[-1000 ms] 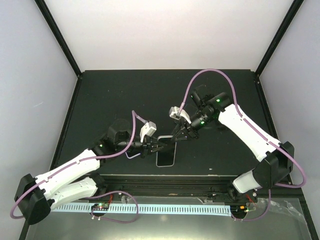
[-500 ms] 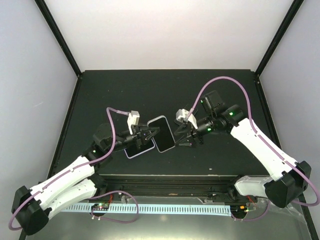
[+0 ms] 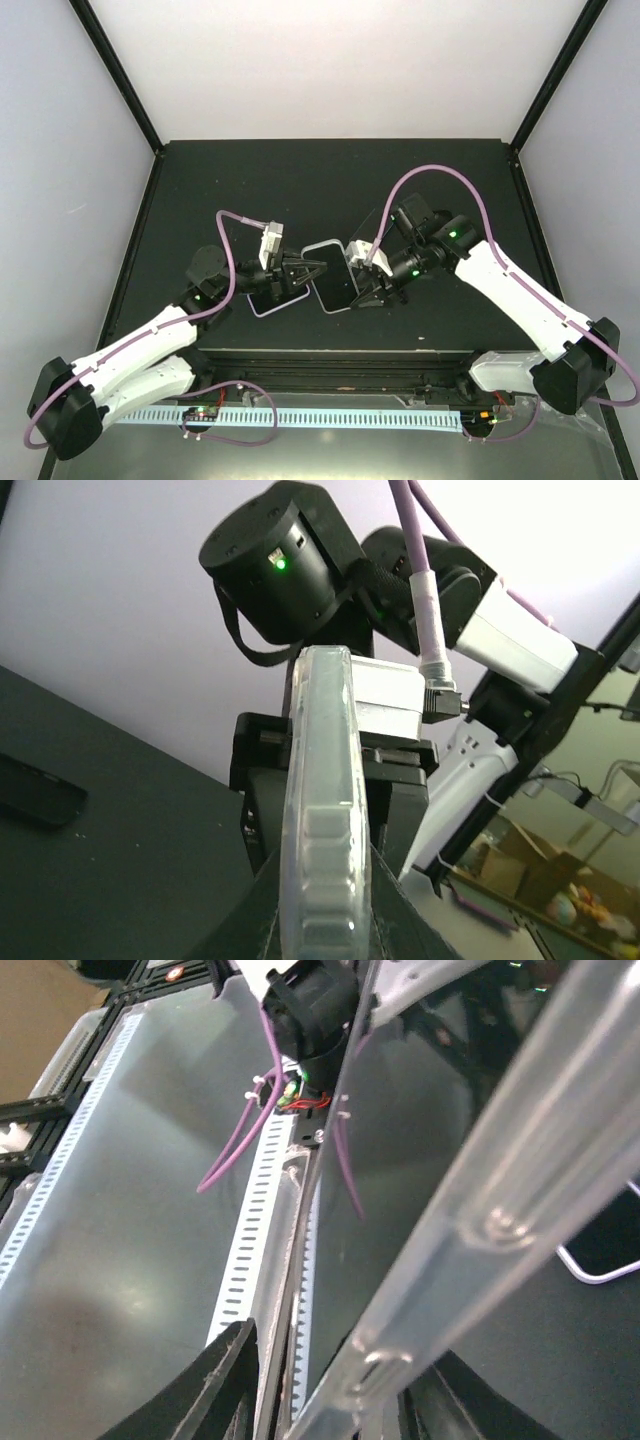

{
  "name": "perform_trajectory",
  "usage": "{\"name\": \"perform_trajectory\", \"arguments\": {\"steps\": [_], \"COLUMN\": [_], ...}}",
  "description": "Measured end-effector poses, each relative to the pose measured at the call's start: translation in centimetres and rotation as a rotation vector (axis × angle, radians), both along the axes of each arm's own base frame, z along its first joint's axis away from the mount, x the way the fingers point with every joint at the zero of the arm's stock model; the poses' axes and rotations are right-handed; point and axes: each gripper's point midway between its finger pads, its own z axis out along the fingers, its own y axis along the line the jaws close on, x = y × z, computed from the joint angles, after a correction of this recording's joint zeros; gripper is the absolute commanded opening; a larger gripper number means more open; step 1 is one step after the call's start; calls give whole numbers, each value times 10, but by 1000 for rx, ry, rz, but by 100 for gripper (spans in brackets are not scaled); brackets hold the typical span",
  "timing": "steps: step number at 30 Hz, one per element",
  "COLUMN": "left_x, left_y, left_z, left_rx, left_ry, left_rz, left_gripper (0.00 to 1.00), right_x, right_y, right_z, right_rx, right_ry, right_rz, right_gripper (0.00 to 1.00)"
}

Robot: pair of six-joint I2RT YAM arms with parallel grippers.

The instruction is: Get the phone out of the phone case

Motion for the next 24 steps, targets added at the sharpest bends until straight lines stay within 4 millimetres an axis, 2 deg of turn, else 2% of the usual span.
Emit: {"name": "perform_trajectory", "arguments": {"steps": [8,16,22,24], "left_x": [-10,-13,-13,-13], "left_y": [0,2,1,0], "left_z": [0,10,9,8], "left_rx": [12,2,2,4], "left_ry": [-16,-31,-1,10], "left_rz": [-72,-102,-118,-129], "left_gripper": [1,2,2,1], "right_x": [-16,-30,-37,-36], "right_y": [0,-4,-7,-7], "right_z": [1,5,-5,-5], "right_rx": [-3,3,-19,-20], "right_ry": [-12,-97,-119,-125], "right_rz": [54,98,110,108], "right_gripper": [37,40,27,26]}}
